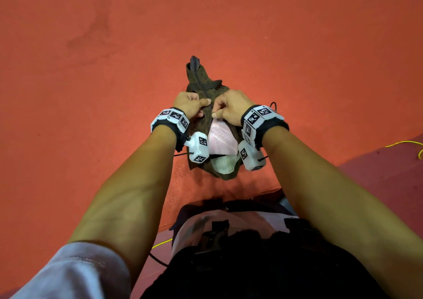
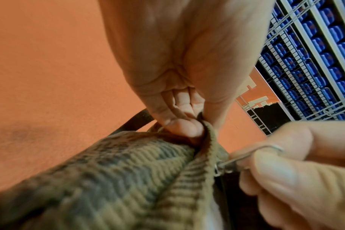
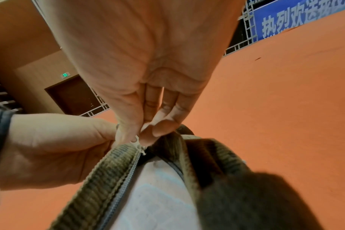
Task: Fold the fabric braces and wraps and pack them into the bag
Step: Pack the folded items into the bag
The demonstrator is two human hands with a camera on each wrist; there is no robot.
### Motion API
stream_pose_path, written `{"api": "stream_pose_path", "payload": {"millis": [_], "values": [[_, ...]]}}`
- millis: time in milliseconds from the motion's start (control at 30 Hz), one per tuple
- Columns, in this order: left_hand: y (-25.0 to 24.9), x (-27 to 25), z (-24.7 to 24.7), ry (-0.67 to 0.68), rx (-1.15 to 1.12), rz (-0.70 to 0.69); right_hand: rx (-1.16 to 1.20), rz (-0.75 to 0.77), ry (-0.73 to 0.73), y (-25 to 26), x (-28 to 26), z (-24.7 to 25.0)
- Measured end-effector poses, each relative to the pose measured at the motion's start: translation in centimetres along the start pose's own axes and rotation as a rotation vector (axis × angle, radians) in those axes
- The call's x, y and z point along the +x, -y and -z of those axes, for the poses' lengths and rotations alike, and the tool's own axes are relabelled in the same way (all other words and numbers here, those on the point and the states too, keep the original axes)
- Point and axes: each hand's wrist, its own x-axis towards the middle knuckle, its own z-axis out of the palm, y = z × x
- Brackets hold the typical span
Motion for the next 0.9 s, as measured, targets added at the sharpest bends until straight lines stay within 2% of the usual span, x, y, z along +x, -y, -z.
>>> {"api": "stream_pose_path", "payload": {"millis": [233, 333, 400, 500, 700, 900], "values": [[0.4, 1.1, 0.1, -0.104, -0.069, 0.062, 0.04, 0.002, 0.043, -0.4, -0.4, -0.5], [0.0, 1.8, 0.7, -0.198, -0.104, 0.067, 0.07, -0.026, 0.178, -1.0, -0.9, -1.5], [-0.3, 2.3, 1.3, -0.215, -0.102, 0.068, 0.076, -0.059, 0.248, -1.6, -1.7, -2.9], [-0.3, 2.1, 1.3, -0.174, -0.103, 0.066, 0.078, -0.096, 0.242, -2.1, -2.4, -3.9], [0.1, -0.2, 0.5, -0.041, -0.167, 0.106, 0.086, -0.169, 0.331, -1.2, -2.4, -3.0], [0.7, -2.2, 0.9, 0.188, 0.067, 0.117, -0.032, -0.252, 0.419, 0.7, -3.2, -4.1]]}}
